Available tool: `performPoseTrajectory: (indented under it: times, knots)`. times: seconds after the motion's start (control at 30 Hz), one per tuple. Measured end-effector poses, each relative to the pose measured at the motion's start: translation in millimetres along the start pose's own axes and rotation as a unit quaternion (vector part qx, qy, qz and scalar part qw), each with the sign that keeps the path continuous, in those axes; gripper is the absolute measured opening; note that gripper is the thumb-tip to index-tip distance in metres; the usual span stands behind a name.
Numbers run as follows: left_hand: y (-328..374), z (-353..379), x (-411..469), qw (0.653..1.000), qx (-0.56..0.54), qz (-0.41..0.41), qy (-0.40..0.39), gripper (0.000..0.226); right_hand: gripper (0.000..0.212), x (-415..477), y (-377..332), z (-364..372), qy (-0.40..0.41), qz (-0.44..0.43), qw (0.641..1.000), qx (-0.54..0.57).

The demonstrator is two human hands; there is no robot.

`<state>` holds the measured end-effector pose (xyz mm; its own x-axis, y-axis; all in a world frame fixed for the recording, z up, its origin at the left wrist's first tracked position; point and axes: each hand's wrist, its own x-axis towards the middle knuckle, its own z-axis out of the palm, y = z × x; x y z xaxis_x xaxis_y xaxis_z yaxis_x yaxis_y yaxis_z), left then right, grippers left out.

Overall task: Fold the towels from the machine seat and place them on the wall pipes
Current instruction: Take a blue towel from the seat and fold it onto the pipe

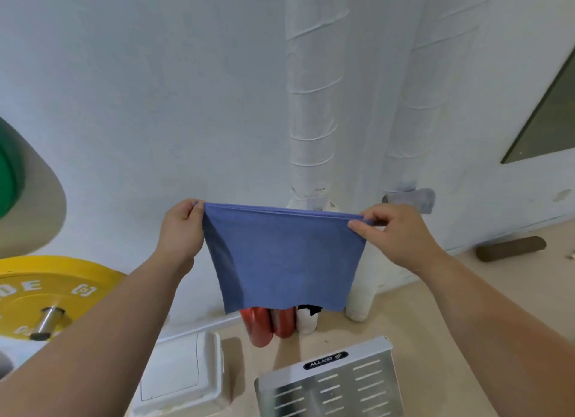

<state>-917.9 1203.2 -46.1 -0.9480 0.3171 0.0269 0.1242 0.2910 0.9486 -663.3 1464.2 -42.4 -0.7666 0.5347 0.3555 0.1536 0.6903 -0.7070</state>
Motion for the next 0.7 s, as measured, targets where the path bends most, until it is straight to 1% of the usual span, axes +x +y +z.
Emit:
performPoseTrajectory:
  times: [0.1,0.2,0.27,0.33,0.47,0.5,0.6,0.7]
  knots:
    - [-0.8,-10.0,1.2,0.999,-0.028,0.007,-0.029,0.03,0.031,5.6,-10.7,6.3,0.042,0.083,0.989,0.119]
    - [-4.2,-20.4,1.3,0.998,-0.05,0.02,-0.041,0.031,0.026,7.5,-20.1,16.5,0.078,0.126,0.962,0.23]
    - [-7.1,-27.3,1.2,0.997,-0.06,0.027,-0.04,0.028,0.025,5.8,-25.7,25.8,0.085,0.146,0.947,0.274]
    - [-12.3,-35.6,3.6,0.996,-0.07,0.028,-0.046,0.025,0.024,3.2,-32.1,37.0,0.098,0.162,0.939,0.286]
    - [-18.9,-54.7,10.3,0.994,-0.063,0.051,-0.072,0.035,0.042,-1.8,-45.3,60.0,0.108,0.2,0.935,0.272]
    - [-20.3,-59.5,13.2,0.994,-0.06,0.051,-0.08,0.038,0.044,-2.5,-50.9,65.1,0.107,0.208,0.936,0.264]
    - [-28.1,-74.0,24.3,0.993,-0.052,0.034,-0.101,0.04,0.04,-2.8,-67.1,80.8,0.104,0.238,0.936,0.238]
    - [-38.6,-83.2,29.0,0.991,-0.059,0.011,-0.116,0.04,0.036,-5.6,-79.1,100.6,0.118,0.266,0.937,0.195]
